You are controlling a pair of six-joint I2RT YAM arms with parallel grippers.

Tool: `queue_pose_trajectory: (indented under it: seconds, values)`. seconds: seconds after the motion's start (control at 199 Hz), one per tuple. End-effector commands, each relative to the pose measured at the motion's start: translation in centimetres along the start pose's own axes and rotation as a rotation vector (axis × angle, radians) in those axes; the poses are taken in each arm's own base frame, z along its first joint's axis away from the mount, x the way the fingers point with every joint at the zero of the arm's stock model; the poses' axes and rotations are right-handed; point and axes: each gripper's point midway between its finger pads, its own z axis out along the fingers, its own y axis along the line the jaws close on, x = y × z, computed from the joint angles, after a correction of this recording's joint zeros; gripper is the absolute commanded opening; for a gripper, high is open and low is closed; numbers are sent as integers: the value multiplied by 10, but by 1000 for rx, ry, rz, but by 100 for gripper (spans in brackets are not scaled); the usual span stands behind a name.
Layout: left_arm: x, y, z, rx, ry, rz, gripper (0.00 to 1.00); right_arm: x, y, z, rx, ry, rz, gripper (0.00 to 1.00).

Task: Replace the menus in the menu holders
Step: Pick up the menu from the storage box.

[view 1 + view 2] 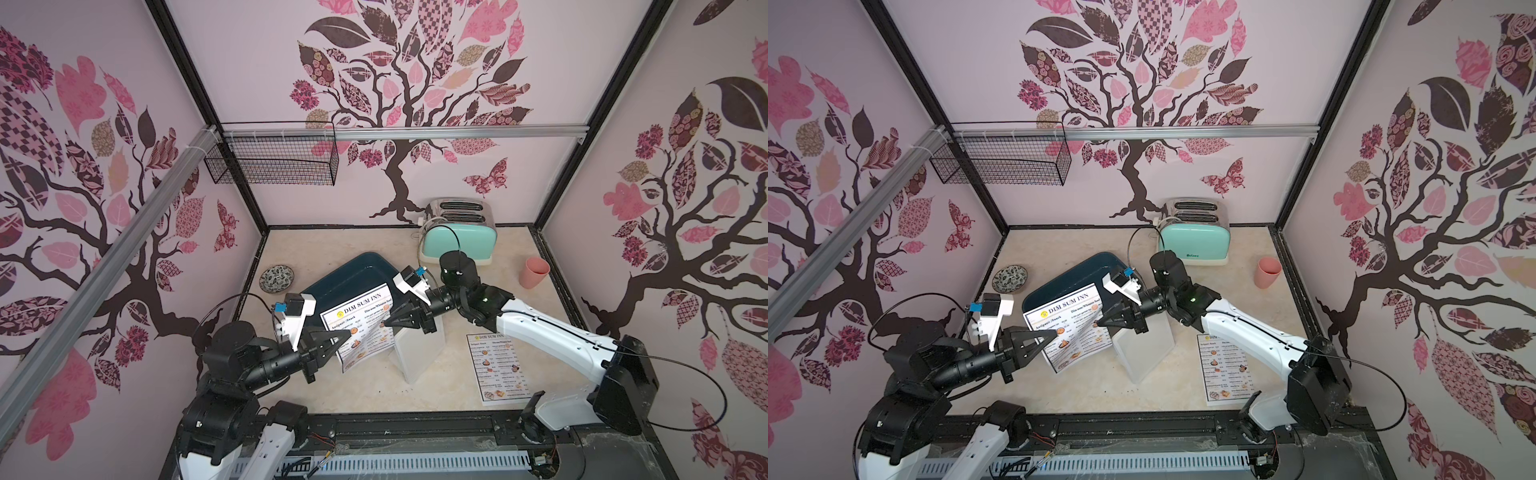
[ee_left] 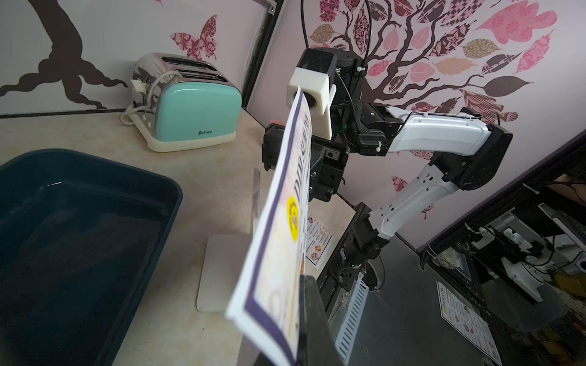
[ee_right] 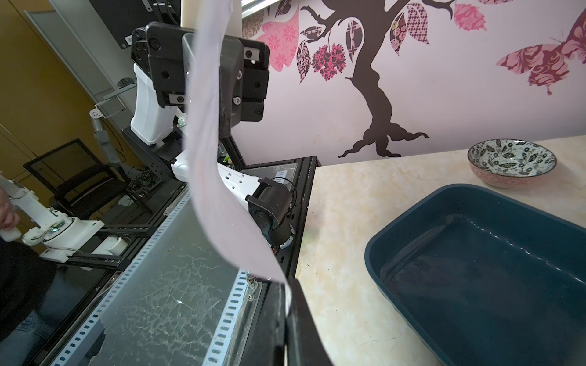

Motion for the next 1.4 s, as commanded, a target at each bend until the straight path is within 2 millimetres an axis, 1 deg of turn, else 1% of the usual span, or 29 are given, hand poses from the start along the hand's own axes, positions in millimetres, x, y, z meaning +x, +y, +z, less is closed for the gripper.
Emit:
queue_pose_trajectory:
  seconds: [0.0,0.491,0.877,0.993,1.123,1.258,1.399]
  values:
    - [-5,-2,-1,2,-9,29,0,-11,4,1,-16,-1,-42,7]
    - [-6,1,4,10,-7,27,0,-8,0,1,-1,16,-57,7]
    - [-9,2,6,14,-8,34,0,-11,-4,2,10,19,-75,8]
    - [-9,2,6,15,-7,34,0,-12,-3,1,8,22,-82,8]
    - [-9,2,6,17,-4,38,0,-14,-2,-4,-5,15,-80,8]
    - [-8,2,6,16,0,38,0,-16,2,-8,-24,6,-76,15]
    - [-8,2,6,16,1,41,0,-12,0,-9,-19,6,-67,14]
